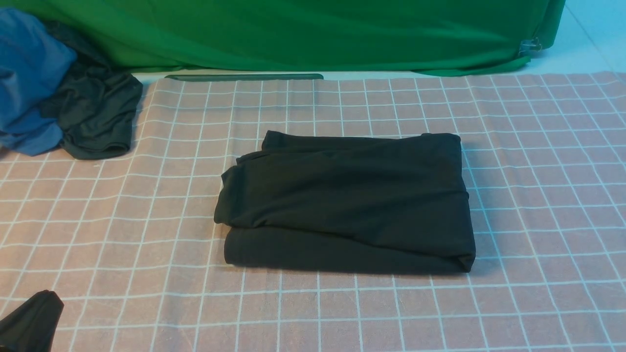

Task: Fold a long-sleeved shirt over a pink coffee tablecloth.

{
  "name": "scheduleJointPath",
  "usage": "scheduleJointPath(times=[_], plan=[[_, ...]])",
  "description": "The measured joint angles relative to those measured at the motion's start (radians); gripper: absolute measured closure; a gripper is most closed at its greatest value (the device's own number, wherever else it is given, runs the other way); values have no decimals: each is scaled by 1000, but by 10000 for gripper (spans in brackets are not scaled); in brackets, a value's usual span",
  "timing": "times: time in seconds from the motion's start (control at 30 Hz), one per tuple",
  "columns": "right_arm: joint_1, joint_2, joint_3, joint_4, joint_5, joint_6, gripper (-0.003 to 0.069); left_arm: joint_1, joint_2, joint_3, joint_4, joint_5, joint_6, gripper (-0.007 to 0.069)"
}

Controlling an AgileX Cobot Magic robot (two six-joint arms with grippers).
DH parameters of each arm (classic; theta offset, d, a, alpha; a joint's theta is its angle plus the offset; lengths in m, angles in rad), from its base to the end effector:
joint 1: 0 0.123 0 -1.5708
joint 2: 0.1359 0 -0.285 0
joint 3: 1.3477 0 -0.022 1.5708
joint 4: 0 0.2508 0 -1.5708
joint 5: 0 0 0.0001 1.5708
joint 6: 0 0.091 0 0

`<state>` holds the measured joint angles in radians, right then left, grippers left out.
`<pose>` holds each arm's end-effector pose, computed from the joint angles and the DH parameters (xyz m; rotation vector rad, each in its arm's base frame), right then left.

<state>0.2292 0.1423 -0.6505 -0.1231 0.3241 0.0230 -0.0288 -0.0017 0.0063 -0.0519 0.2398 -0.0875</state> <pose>0.0094 -0.0015 0.3846 -0.1756 1.2860 0.0905 0.0555 -0.0027 0.1894 -0.0852 1.7274 -0.1336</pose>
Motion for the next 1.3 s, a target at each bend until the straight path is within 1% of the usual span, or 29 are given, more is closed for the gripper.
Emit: scheduleJointPath(times=[0.8, 0.9, 1.03, 1.13, 1.17, 1.23, 1.3], plan=[[-2, 0, 21, 0, 2, 0, 424, 0, 0, 0, 1, 0, 0, 610], [-27, 1, 70, 0, 0, 0, 424, 0, 0, 0, 1, 0, 0, 610], [-133, 3, 229, 0, -3, -2, 424, 0, 0, 0, 1, 0, 0, 610], [-187, -1, 351, 0, -19, -10, 424, 0, 0, 0, 1, 0, 0, 610], [-190, -2, 361, 0, -19, -10, 424, 0, 0, 0, 1, 0, 0, 610], [-213, -29, 499, 0, -20, -16, 422, 0, 0, 0, 1, 0, 0, 610], [-216, -78, 586, 0, -23, -23, 424, 0, 0, 0, 1, 0, 0, 610]])
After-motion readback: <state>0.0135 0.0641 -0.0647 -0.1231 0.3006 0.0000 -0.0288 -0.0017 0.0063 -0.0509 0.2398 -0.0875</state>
